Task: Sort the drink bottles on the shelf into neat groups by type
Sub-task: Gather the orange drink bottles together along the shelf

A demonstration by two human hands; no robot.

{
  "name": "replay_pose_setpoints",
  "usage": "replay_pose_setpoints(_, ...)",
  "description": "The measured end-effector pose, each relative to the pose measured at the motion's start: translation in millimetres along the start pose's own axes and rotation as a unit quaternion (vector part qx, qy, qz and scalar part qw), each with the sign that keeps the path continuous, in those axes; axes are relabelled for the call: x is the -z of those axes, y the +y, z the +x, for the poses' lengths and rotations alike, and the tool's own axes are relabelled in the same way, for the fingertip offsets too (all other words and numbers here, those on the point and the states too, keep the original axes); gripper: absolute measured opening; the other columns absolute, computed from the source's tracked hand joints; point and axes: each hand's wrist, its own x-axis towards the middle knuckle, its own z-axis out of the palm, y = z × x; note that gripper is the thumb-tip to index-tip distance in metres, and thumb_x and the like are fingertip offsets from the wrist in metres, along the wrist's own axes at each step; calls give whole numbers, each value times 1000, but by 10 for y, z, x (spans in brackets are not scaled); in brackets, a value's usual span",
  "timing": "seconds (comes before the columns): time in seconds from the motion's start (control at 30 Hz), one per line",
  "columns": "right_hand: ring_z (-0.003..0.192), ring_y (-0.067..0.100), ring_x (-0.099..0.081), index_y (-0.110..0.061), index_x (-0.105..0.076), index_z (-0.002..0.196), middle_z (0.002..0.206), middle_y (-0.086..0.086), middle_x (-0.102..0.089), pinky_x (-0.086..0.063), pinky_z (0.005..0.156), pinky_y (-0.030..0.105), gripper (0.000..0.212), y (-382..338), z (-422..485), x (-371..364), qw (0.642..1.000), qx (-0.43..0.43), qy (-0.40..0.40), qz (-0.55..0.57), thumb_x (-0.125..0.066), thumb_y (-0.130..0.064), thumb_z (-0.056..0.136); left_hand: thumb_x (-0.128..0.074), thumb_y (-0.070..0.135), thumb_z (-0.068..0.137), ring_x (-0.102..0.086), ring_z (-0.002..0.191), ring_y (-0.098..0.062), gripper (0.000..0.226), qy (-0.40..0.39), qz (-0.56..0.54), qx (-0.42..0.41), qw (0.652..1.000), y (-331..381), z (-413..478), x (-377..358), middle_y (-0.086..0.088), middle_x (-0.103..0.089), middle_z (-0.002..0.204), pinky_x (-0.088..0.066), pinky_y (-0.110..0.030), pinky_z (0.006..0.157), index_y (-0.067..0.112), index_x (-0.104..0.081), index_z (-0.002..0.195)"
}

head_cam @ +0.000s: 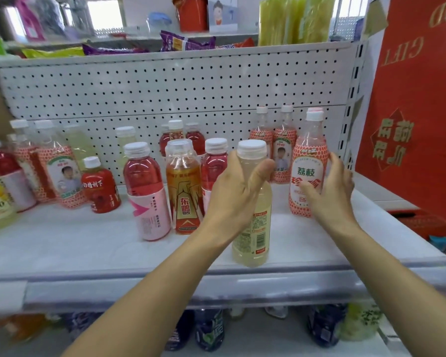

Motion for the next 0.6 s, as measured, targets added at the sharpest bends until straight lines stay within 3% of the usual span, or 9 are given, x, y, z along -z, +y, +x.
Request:
replay_pose_setpoints(0.1, 132, 18, -26, -16, -31, 147, 144, 5, -32, -24, 106, 27, 64, -136, -265, -98, 993, 107, 57, 2, -64, -19, 91, -39, 70, 83, -64, 101, -4, 67, 21, 18, -12, 1000, -45, -120, 178, 13, -64, 108, -54, -30, 88, 22, -42, 131)
replay_pose_setpoints(0.2, 128, 15, -38, -18, -44, 137, 133, -1, -43, -38, 107, 39, 44, -336, -350, -194, 985, 160, 7, 58, -58, -23, 95, -42, 68, 86, -62, 105, 1, 65, 60, 24, -15, 998, -142, -187, 382, 14, -64, 112, -54, -33, 92, 24, -44, 133)
replay_pose_setpoints(0.3, 119, 11, -51, -22, -50, 132, 126, -4, -54, -47, 102, 37, 34, -624, -394, -261, 975, 182, -49, 116, -55, -24, 99, -45, 70, 87, -62, 104, 1, 64, 109, 13, -6, 994, -229, -282, 615, 14, -66, 111, -53, -34, 93, 24, -46, 133)
replay_pose_setpoints(0.4, 115, 8, -54, -21, -52, 130, 122, -5, -56, -48, 100, 32, 31, -916, -430, -351, 966, 207, -76, 135, -53, -25, 100, -50, 70, 86, -63, 101, 4, 54, 145, -3, 1, 989, -325, -417, 885, 19, -67, 107, -52, -27, 89, 32, -49, 125)
replay_pose_setpoints(0.47, 115, 11, -55, -19, -53, 130, 122, -4, -56, -49, 99, 35, 31, -1094, -457, -422, 962, 221, -91, 136, -52, -28, 100, -53, 67, 84, -65, 95, 3, 53, 170, -12, 1, 985, -390, -481, 1089, 21, -68, 101, -53, -19, 80, 29, -51, 121)
replay_pose_setpoints(0.6, 118, 14, -50, -21, -56, 127, 112, -19, -46, -45, 101, 38, 36, -1407, -519, -599, 959, 250, -75, 106, -49, -36, 96, -55, 57, 92, -67, 86, -1, 42, 218, -8, -1, 976, -504, -543, 1573, 10, -69, 92, -50, -14, 73, 22, -53, 115)
